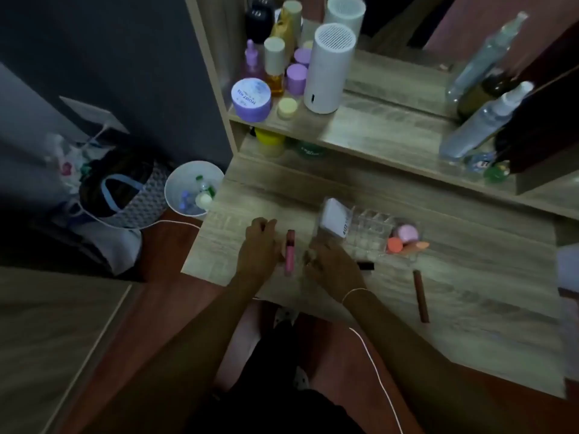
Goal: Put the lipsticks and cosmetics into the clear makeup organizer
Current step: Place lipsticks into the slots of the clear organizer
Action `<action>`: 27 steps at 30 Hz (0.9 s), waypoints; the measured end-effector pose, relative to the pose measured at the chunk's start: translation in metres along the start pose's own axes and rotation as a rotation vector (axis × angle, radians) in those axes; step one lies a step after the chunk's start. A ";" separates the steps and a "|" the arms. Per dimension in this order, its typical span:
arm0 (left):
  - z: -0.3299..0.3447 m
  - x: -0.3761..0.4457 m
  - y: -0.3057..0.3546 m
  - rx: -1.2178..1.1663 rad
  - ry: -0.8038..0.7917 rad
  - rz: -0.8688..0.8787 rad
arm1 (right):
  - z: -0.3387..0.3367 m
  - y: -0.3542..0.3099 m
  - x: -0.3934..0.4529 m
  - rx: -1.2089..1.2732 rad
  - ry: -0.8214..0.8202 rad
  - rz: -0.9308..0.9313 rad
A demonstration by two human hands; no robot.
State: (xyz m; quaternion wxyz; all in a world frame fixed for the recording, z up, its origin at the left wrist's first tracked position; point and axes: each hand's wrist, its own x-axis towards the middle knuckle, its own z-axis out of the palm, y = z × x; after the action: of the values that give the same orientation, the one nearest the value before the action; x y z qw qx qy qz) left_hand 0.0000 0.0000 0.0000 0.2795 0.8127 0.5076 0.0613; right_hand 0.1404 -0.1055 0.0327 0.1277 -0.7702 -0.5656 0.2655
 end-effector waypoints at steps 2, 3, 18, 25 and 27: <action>0.000 0.004 -0.001 0.001 0.014 -0.033 | 0.002 0.001 0.002 -0.007 0.011 0.017; 0.000 0.004 -0.001 0.003 0.013 -0.042 | 0.005 0.003 0.002 -0.008 0.011 0.022; -0.018 0.035 0.017 -0.192 0.102 -0.203 | -0.001 0.006 0.010 0.060 0.046 0.043; -0.029 0.048 0.033 -0.400 0.155 0.025 | -0.037 0.006 0.001 0.224 0.211 0.080; -0.035 0.049 0.047 -0.421 0.173 0.126 | -0.051 0.011 0.000 0.260 0.251 0.097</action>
State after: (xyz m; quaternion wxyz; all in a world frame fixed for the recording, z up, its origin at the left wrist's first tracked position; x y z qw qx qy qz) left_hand 0.0475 0.0406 0.0446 0.3941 0.7582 0.4540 0.2525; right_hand 0.1772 -0.1042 0.0697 0.2825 -0.8008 -0.4684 0.2441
